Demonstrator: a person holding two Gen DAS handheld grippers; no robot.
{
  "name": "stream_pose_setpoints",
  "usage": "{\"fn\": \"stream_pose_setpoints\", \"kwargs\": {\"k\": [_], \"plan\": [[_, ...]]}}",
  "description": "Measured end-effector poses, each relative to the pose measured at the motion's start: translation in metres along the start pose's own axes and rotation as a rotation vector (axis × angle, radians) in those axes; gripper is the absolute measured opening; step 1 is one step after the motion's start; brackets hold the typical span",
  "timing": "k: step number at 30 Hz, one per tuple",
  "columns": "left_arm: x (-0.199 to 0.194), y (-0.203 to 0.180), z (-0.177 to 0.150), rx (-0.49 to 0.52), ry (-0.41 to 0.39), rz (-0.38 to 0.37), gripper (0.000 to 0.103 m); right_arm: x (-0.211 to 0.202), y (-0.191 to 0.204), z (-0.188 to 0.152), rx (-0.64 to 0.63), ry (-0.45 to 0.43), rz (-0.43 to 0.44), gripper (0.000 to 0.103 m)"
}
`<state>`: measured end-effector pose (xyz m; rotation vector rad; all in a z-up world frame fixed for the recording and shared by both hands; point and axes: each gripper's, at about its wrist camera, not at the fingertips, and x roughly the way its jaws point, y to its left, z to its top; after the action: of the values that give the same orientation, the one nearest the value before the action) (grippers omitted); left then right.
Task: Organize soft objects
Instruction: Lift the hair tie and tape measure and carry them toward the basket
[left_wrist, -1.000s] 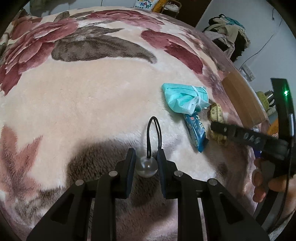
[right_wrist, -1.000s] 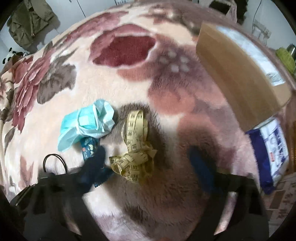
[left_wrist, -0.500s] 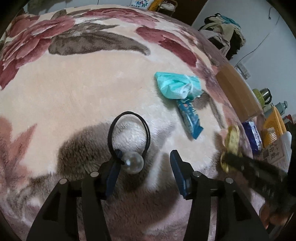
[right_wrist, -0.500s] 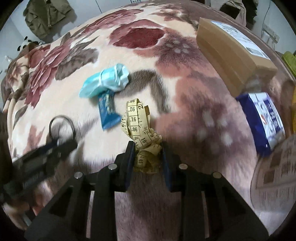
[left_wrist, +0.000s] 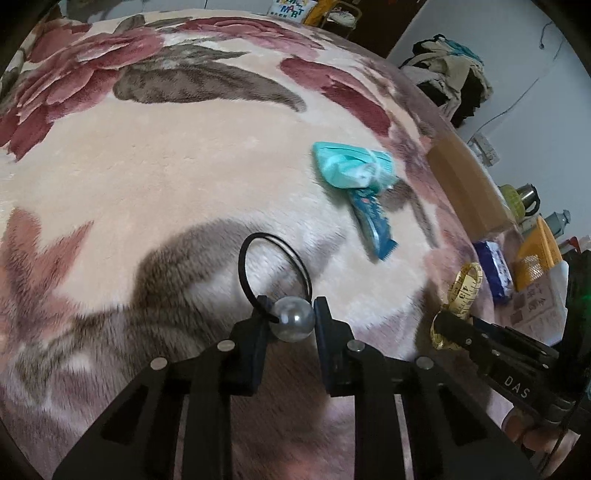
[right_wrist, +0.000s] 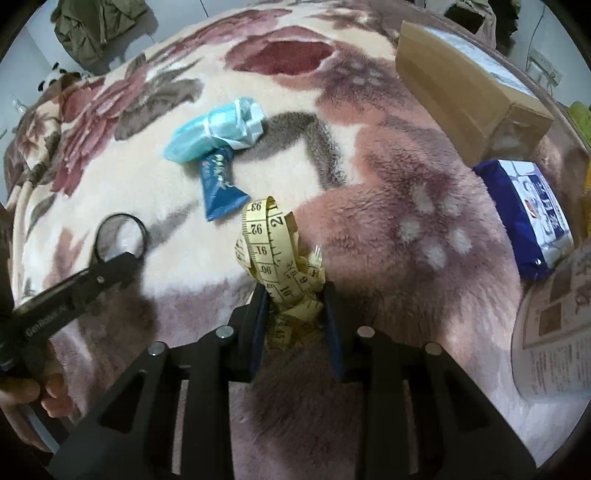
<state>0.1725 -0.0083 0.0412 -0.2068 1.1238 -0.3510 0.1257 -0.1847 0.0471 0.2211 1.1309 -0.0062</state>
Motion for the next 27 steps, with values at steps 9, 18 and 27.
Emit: {"fn": "stream_pose_setpoints", "kwargs": {"k": [9,18,27], "plan": [[-0.018,-0.024,-0.028,0.038,0.034,0.013,0.023,-0.022,0.001,-0.033,0.012,0.021,0.004,0.029],[-0.035,-0.045,-0.051,0.069,0.05,0.031,0.023,-0.041,0.001,-0.055,0.007,0.042,-0.034,0.029],[-0.052,-0.069,-0.06,0.104,0.038,0.032,0.023,-0.065,-0.002,-0.064,0.012,0.012,-0.033,0.029]]}}
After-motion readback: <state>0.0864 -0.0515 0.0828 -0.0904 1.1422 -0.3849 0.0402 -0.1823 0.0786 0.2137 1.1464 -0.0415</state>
